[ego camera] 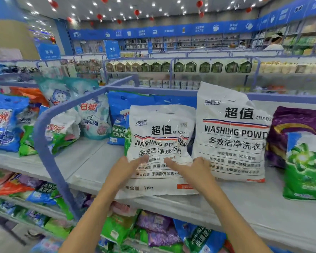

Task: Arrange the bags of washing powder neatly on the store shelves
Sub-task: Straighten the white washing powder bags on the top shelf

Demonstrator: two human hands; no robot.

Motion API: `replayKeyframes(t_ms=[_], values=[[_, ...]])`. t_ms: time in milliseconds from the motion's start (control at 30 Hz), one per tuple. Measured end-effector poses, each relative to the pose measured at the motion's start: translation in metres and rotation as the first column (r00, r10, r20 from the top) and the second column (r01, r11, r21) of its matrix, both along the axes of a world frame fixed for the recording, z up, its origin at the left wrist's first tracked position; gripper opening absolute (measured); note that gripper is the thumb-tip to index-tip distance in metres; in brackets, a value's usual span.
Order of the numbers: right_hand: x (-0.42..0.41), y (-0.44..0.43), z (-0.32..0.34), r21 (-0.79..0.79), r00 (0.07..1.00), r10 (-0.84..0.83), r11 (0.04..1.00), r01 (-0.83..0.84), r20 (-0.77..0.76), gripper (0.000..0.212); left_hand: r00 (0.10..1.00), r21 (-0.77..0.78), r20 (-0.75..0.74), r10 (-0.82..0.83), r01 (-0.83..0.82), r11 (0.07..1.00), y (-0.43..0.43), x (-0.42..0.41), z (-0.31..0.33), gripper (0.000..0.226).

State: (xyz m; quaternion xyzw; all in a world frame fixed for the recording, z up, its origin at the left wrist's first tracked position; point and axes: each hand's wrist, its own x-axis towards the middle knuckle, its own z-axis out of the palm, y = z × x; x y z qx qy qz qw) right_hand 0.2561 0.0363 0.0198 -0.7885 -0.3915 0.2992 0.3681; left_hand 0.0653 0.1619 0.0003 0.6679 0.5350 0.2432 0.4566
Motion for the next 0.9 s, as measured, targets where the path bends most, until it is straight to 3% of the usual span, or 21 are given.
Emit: replayKeyframes(t_ms=[33,133,167,300,367,467,533,567,633,667,767,833,900], values=[[-0.002,0.004,0.002,-0.021,1.0,0.01,1.0,-0.011,-0.019,0.124,0.995,-0.086,0.098,-0.002,0.011,0.996,0.006,0.002,0.003,0.065],[-0.002,0.012,0.004,0.11,0.981,0.038,0.994,-0.017,-0.19,0.038,0.973,-0.187,0.231,-0.02,0.065,0.98,0.019,0.004,0.011,0.048],[-0.002,0.015,0.004,0.162,0.964,0.06,0.987,-0.018,-0.261,0.03,0.961,-0.253,0.275,-0.002,0.074,0.965,0.022,0.003,0.013,0.047],[-0.003,0.026,0.001,0.287,0.882,0.081,0.956,0.063,-0.463,0.039,0.892,-0.371,0.45,0.049,0.137,0.918,0.034,-0.006,0.023,0.032],[-0.004,0.031,0.001,0.288,0.85,0.107,0.956,0.055,-0.516,0.055,0.858,-0.308,0.513,0.017,0.165,0.937,0.04,-0.012,0.03,0.033],[-0.007,0.03,0.01,0.336,0.806,0.101,0.933,0.126,-0.583,0.06,0.836,-0.172,0.541,-0.087,0.212,0.962,0.049,-0.017,0.051,0.056],[-0.009,0.026,0.021,0.399,0.826,0.086,0.9,0.175,-0.557,0.076,0.819,-0.136,0.562,-0.114,0.228,0.964,0.048,-0.015,0.068,0.062],[-0.008,0.023,0.027,0.423,0.839,0.081,0.887,0.186,-0.538,0.072,0.799,-0.133,0.594,-0.096,0.216,0.967,0.045,-0.013,0.076,0.059],[-0.007,0.014,0.039,0.468,0.845,0.071,0.856,0.221,-0.529,0.03,0.732,-0.152,0.681,-0.027,0.177,0.972,0.038,-0.006,0.088,0.047],[-0.006,0.009,0.043,0.491,0.848,0.061,0.836,0.245,-0.527,0.025,0.702,-0.166,0.712,-0.003,0.173,0.971,0.035,-0.004,0.092,0.041],[-0.001,-0.013,0.057,0.538,0.827,0.047,0.779,0.321,-0.561,0.029,0.665,-0.202,0.747,0.002,0.225,0.953,0.023,0.005,0.104,0.04],[0.002,-0.026,0.064,0.556,0.775,0.084,0.745,0.369,-0.626,0.047,0.669,-0.204,0.741,-0.058,0.307,0.93,0.016,0.013,0.111,0.042],[0.008,-0.042,0.071,0.565,0.749,0.068,0.702,0.434,-0.659,0.046,0.681,-0.229,0.723,-0.117,0.397,0.889,0.009,0.024,0.113,0.045]])
